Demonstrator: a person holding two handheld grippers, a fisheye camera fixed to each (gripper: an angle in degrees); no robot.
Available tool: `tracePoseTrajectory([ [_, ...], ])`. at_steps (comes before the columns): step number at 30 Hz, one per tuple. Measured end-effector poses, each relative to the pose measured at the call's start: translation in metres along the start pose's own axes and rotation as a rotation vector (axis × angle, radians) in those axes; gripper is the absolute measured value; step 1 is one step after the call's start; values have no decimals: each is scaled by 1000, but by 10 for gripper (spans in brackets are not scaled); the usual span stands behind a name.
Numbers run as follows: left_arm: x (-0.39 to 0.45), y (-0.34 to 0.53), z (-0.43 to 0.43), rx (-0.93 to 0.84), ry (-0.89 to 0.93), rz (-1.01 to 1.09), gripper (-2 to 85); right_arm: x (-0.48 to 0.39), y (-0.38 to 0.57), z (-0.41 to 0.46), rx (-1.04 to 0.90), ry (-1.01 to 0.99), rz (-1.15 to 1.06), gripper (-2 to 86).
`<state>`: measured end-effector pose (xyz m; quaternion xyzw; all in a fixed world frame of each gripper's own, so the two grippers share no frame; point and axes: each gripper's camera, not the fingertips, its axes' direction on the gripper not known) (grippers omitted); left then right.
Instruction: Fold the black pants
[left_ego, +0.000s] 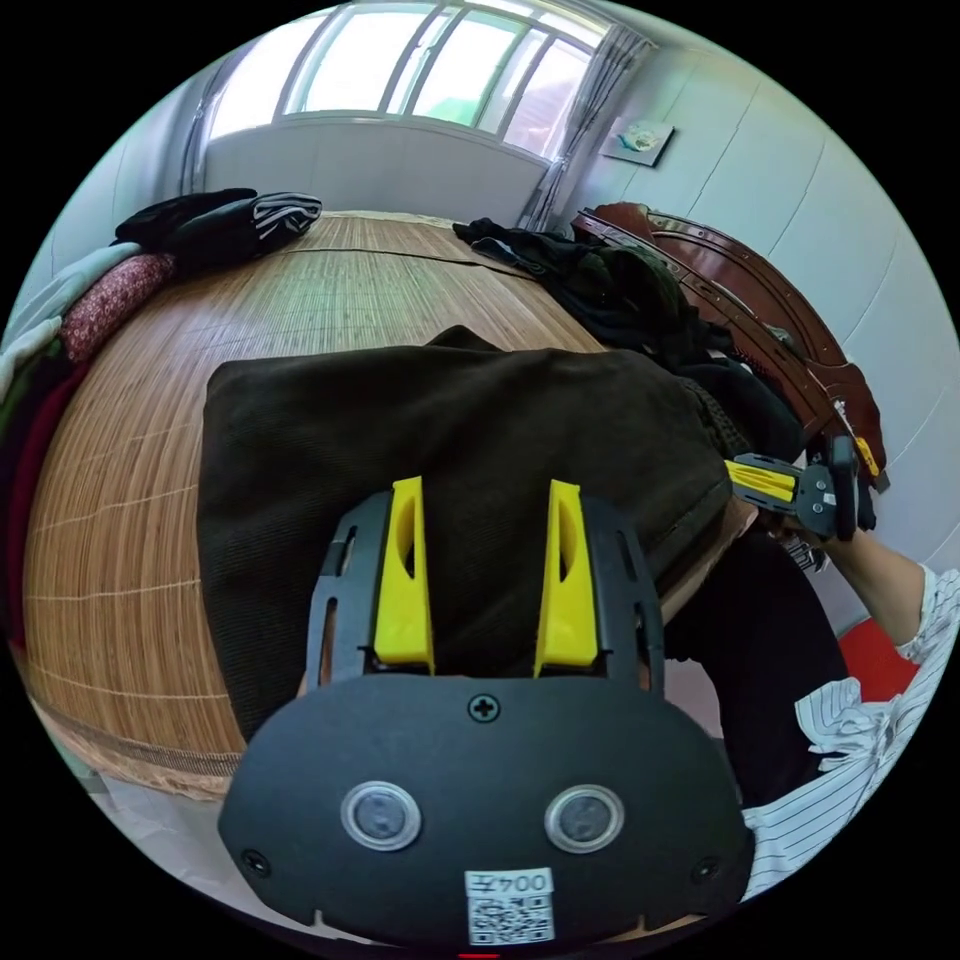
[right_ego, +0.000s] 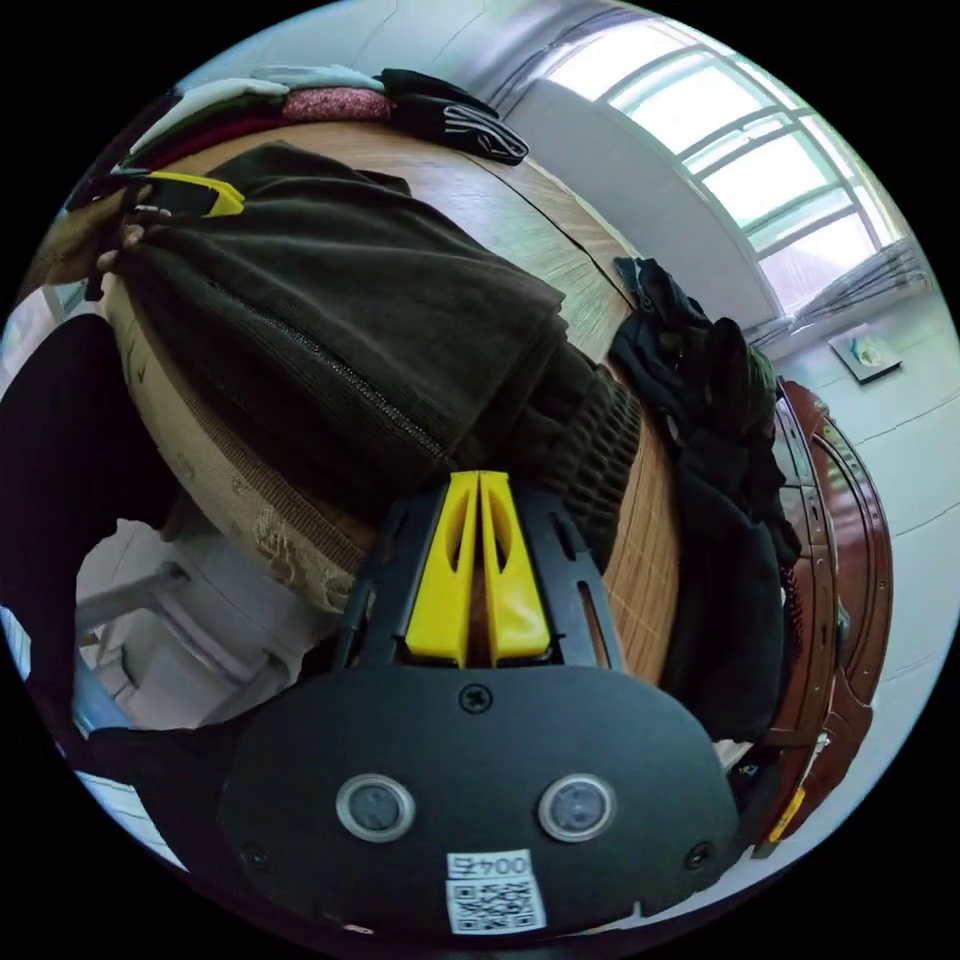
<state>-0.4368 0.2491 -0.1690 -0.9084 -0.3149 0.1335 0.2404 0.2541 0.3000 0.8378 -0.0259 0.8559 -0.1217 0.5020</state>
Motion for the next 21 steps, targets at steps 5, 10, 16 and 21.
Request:
tracePoseTrajectory([
  [5, 9, 4, 11, 11, -40, 24, 158, 91, 42, -17, 116, -357, 452, -4],
  [10, 10, 4, 19, 18, -50, 24, 151, 129, 80, 13, 129, -763, 695, 26],
  [16, 6, 3, 26, 25, -44, 10, 143, 157, 113, 56, 150, -1041, 810, 115],
  [21, 2, 1, 31, 27, -45, 1, 140, 163, 116, 68, 139, -1016, 763, 119],
])
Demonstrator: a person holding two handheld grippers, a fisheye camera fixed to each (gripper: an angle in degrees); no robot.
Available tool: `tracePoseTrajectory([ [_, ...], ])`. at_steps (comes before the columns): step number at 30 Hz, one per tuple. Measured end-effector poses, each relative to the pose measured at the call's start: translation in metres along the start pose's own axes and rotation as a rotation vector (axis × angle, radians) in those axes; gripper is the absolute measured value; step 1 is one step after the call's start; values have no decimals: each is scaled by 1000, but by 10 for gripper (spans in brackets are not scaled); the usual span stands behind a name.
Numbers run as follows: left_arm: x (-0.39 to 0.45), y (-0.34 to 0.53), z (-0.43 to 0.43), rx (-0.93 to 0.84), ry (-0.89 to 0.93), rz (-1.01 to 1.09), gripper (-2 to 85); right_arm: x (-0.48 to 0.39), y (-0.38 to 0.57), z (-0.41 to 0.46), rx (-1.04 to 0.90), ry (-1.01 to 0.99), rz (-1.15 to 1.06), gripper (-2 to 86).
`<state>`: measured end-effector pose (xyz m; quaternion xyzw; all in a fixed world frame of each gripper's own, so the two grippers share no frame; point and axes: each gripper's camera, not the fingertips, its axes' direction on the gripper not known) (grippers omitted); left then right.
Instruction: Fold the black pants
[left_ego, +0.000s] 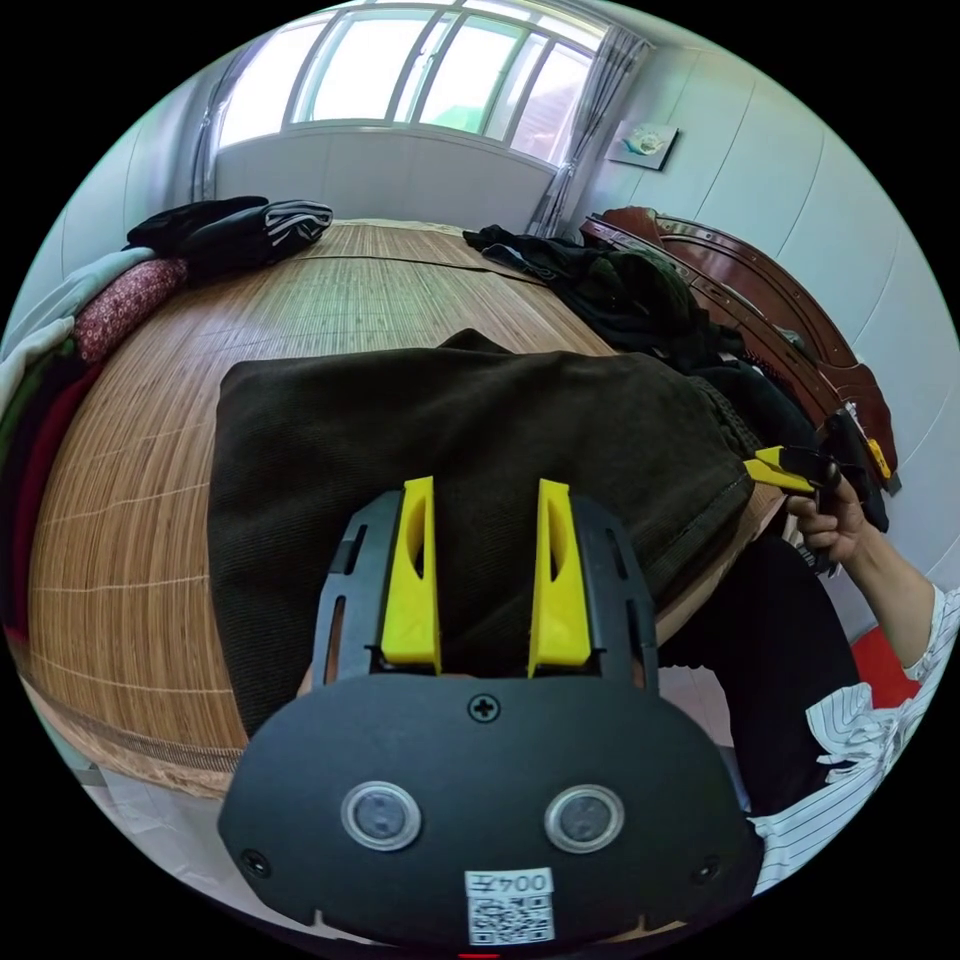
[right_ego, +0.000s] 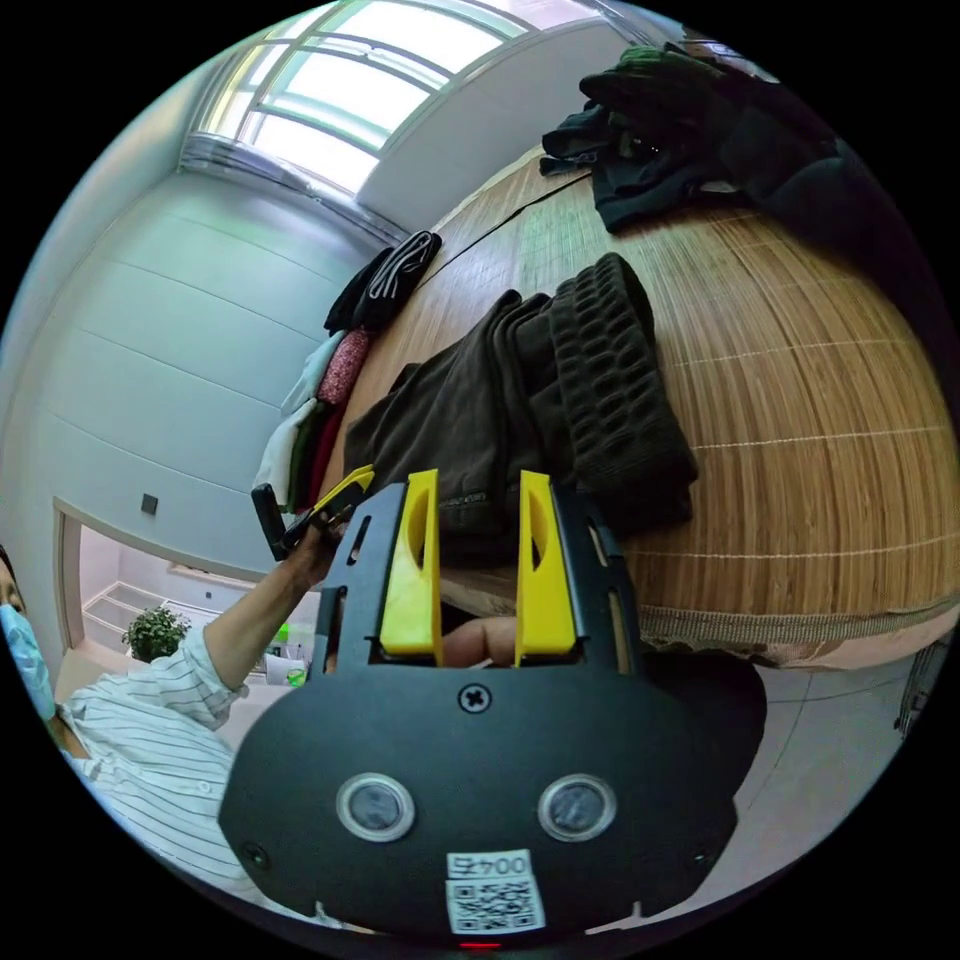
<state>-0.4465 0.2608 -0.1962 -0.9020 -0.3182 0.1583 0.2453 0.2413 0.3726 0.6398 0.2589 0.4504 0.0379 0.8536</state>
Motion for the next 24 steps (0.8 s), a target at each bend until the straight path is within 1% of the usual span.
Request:
tracePoseTrajectory([
  [5, -3, -2, 5, 2, -5, 0, 139, -4, -1, -4, 36, 31, -73, 112],
  [8, -5, -3, 7, 2, -4, -2, 138, 6, -4, -7, 50, 69, -59, 115],
  [12, -8, -4, 9, 4, -4, -5, 138, 29, -7, -13, 64, 0, -9, 114],
  [16, -13, -5, 11, 7, -3, -9, 136, 29, -5, -7, 19, 20, -61, 121],
  [19, -16, -6, 12, 8, -4, -18, 135, 32, 3, -5, 48, 21, -52, 124],
  [24, -20, -6, 13, 11, -7, -20, 134, 45, 29, -17, 113, -52, -19, 122],
])
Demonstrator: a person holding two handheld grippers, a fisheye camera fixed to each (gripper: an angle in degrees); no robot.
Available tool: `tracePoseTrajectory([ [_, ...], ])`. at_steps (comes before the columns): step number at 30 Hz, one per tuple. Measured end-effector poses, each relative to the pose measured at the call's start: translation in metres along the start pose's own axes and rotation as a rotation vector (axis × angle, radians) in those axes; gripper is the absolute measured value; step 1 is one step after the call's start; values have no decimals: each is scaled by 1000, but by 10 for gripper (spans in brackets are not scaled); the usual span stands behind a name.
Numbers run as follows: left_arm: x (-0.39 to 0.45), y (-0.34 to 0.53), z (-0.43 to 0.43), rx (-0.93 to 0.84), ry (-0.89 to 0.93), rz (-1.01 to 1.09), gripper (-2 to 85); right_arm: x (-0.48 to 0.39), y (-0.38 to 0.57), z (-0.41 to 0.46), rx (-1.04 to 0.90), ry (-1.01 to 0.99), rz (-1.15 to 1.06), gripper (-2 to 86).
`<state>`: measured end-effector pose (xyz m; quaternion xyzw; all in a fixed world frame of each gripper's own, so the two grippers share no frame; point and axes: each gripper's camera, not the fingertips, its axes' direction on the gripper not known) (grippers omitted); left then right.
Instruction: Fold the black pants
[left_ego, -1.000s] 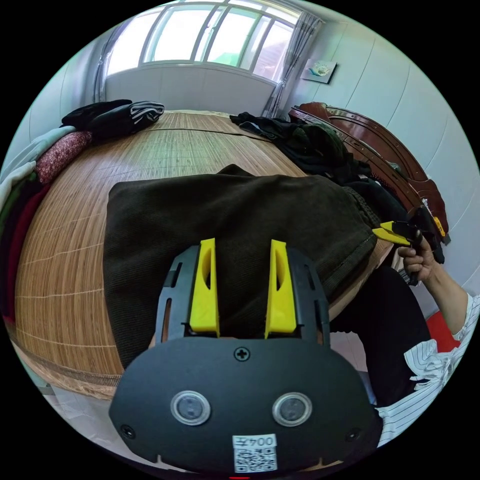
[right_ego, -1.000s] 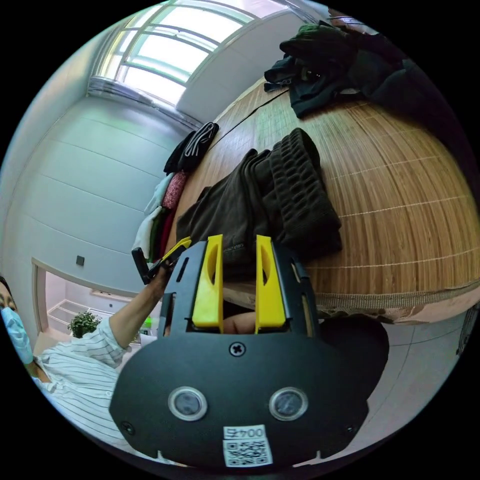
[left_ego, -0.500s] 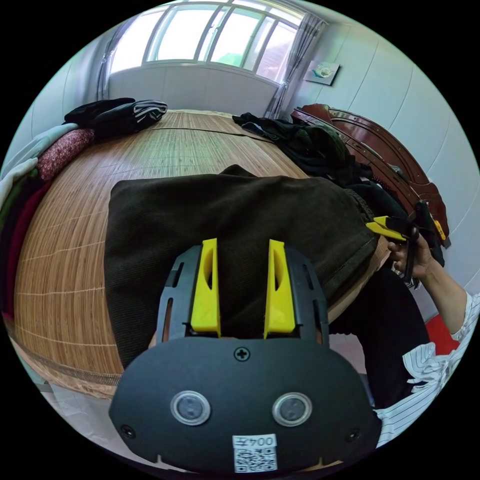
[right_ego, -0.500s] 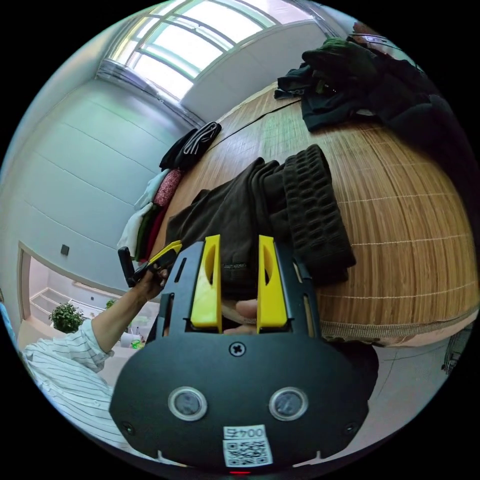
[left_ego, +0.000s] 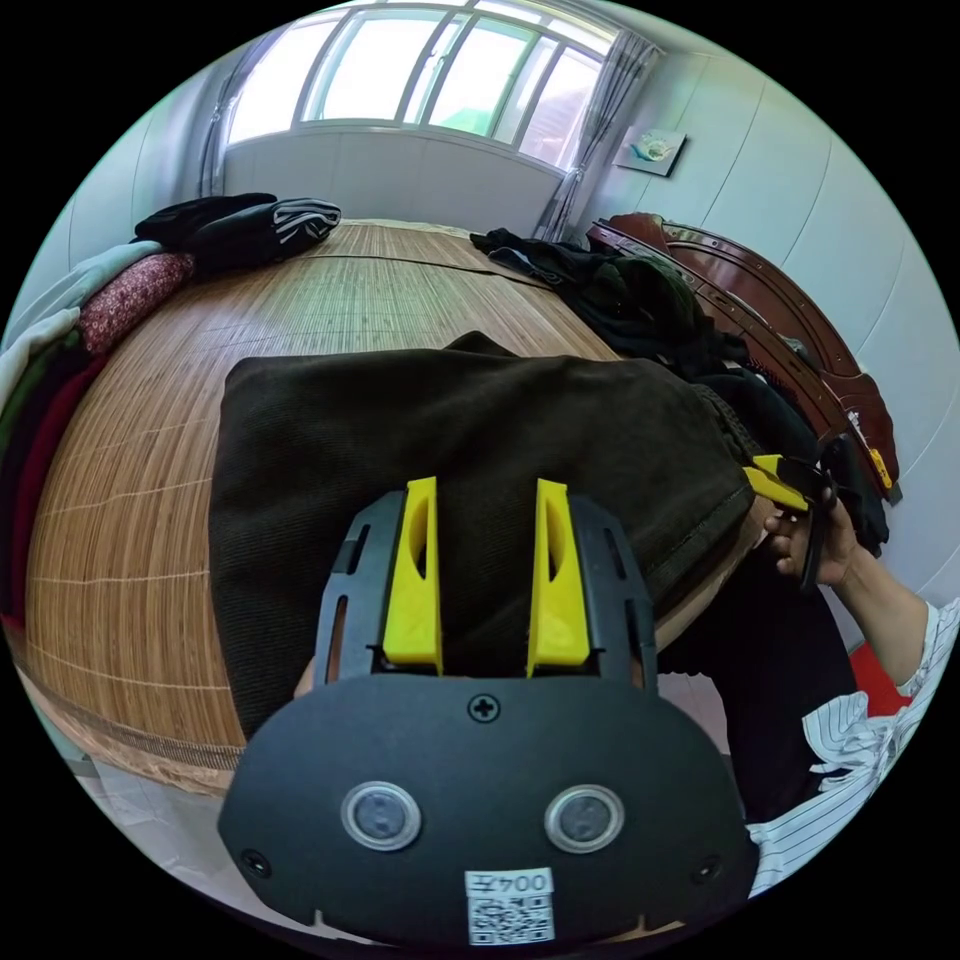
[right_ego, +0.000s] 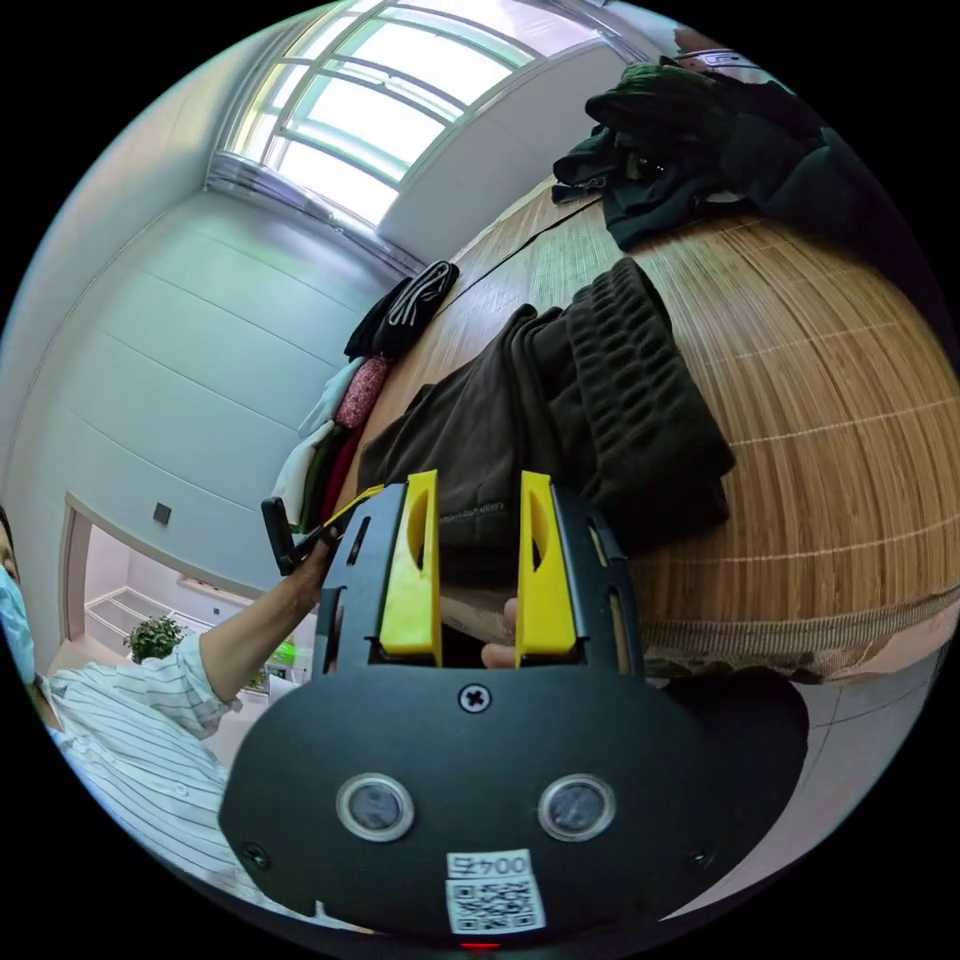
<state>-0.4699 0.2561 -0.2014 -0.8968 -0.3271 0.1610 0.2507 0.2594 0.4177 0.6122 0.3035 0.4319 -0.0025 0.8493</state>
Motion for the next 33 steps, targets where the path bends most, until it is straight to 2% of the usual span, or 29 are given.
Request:
tracePoseTrajectory([
  [6, -6, 1, 1, 3, 3, -6, 133, -10, 21, -3, -14, 31, -61, 122],
  [10, -9, 3, 1, 3, 0, -9, 132, -27, 22, 14, -97, 112, -134, 78],
  [13, -11, 6, 1, 4, -1, -10, 132, -46, 22, 12, -56, 189, -173, 62],
  [20, -15, 13, 1, 7, 1, -9, 132, -26, 9, -7, -38, 34, 29, 115],
  [25, -16, 20, 0, 8, -1, -9, 132, -35, 11, 3, 11, -12, 65, 115],
  [30, -18, 28, -1, 7, -2, -10, 133, -69, 8, 20, -41, 108, -3, 44],
  [33, -18, 34, -2, 10, -2, -8, 136, -117, 8, 14, 3, 230, -179, 38],
])
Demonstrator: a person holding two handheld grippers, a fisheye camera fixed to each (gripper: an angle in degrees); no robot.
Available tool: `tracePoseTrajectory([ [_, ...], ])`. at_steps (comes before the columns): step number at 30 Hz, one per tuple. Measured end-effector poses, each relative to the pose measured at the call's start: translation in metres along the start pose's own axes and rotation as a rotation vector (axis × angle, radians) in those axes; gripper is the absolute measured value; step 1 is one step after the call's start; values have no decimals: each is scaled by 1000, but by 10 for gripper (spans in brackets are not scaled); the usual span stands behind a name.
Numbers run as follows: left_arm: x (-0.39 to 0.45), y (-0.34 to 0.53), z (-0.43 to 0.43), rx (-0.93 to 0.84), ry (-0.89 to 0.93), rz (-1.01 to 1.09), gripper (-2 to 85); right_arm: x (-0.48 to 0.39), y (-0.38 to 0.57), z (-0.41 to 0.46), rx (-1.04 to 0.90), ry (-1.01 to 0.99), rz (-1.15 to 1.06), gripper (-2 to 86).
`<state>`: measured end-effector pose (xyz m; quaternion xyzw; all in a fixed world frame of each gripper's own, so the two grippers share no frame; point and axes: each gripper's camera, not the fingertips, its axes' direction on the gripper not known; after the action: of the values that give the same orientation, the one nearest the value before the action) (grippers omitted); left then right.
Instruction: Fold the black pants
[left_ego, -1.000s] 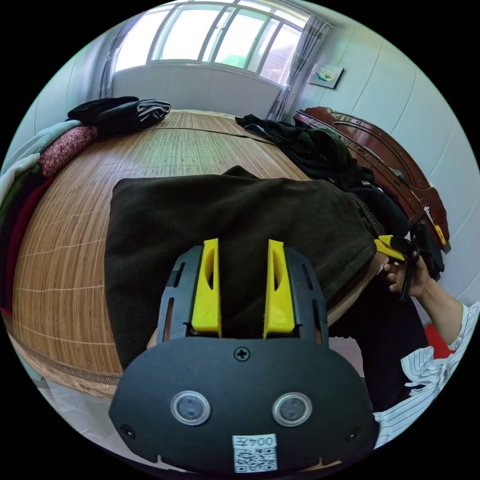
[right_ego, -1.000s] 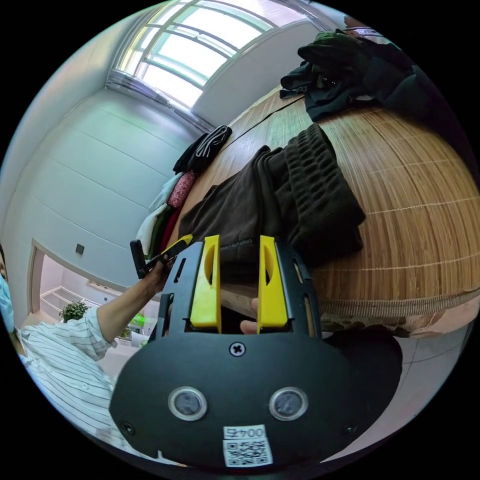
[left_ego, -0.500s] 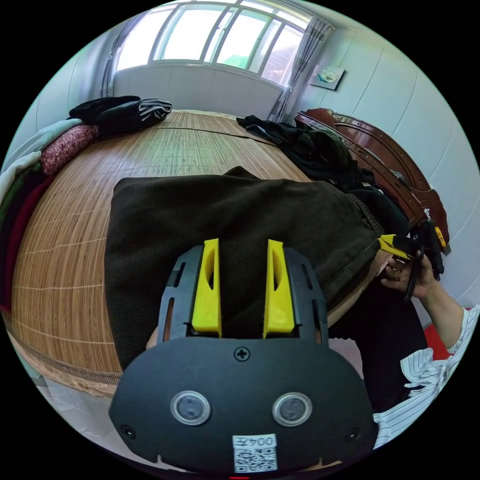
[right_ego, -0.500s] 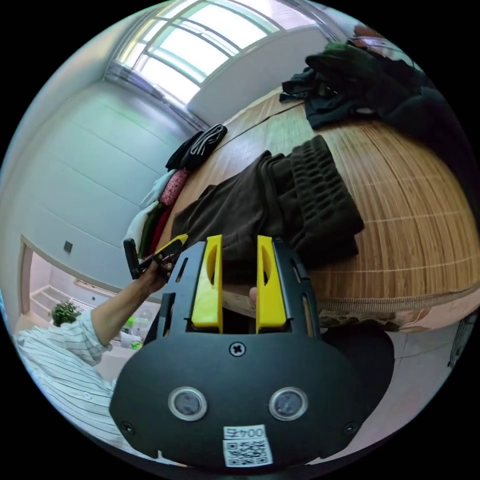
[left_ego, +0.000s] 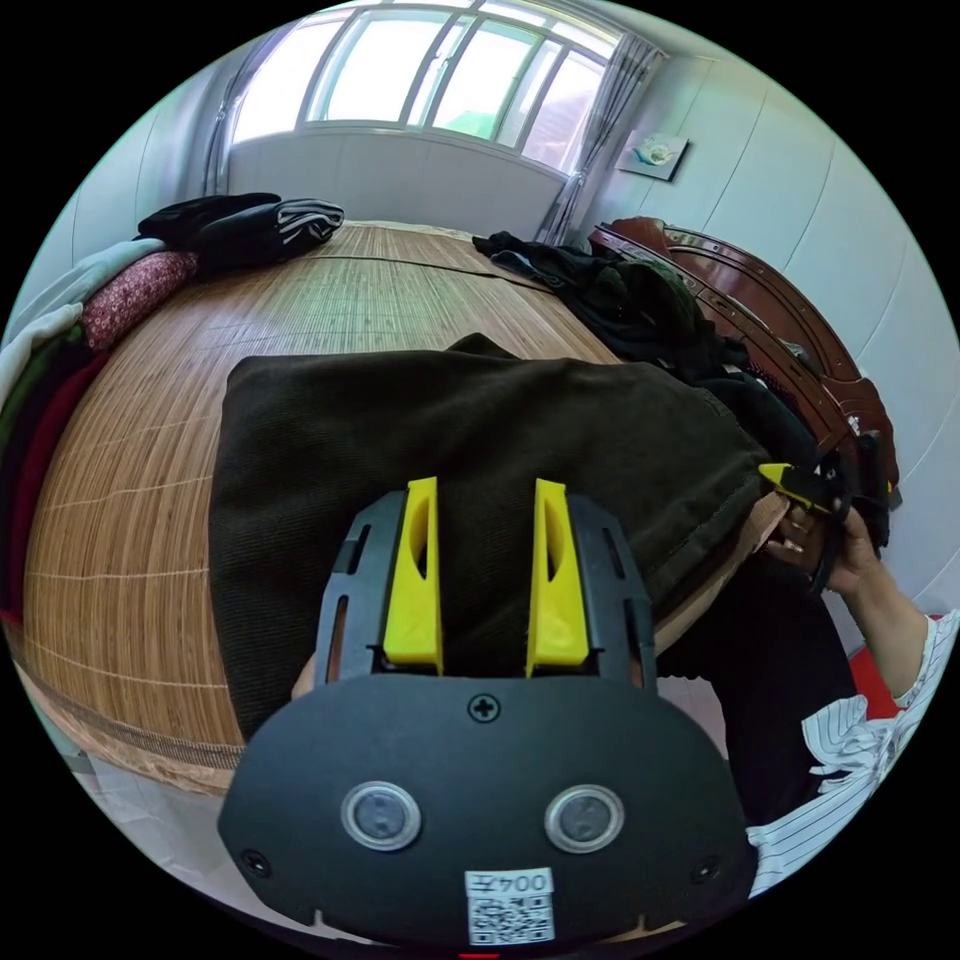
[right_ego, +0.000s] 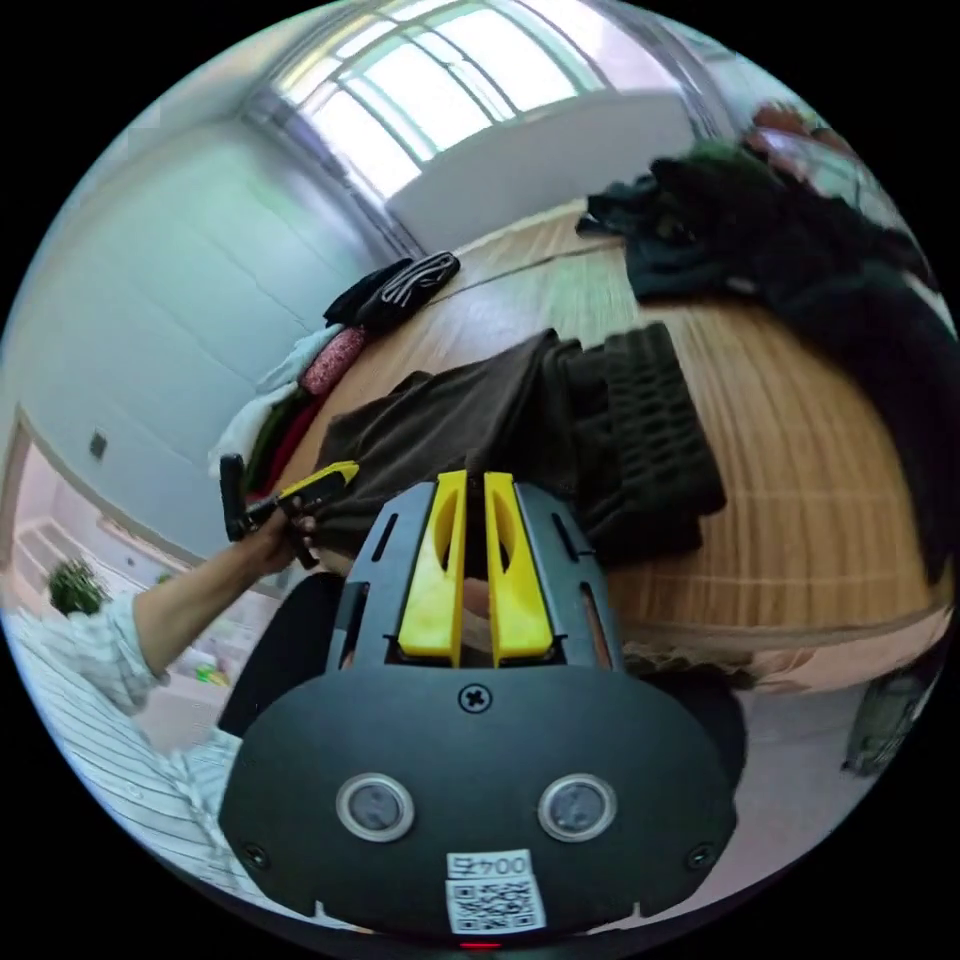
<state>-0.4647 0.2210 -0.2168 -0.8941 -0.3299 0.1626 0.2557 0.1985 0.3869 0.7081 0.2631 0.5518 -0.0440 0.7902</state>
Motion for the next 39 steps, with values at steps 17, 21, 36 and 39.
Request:
tracePoseTrajectory([
  [17, 32, 66, -74, 27, -181, 264, 206, -72, -12, -4, 8, 245, -137, 76],
  [21, 25, 90, -54, -51, -152, 237, 205, -91, -42, -15, 58, 196, -150, 95],
  [36, 15, 121, -64, -1, -110, 146, 206, -186, -176, 136, -252, 471, -262, 71],
  [39, 14, 126, -69, 5, -111, 147, 206, -227, -163, 108, -176, 380, -300, 61],
])
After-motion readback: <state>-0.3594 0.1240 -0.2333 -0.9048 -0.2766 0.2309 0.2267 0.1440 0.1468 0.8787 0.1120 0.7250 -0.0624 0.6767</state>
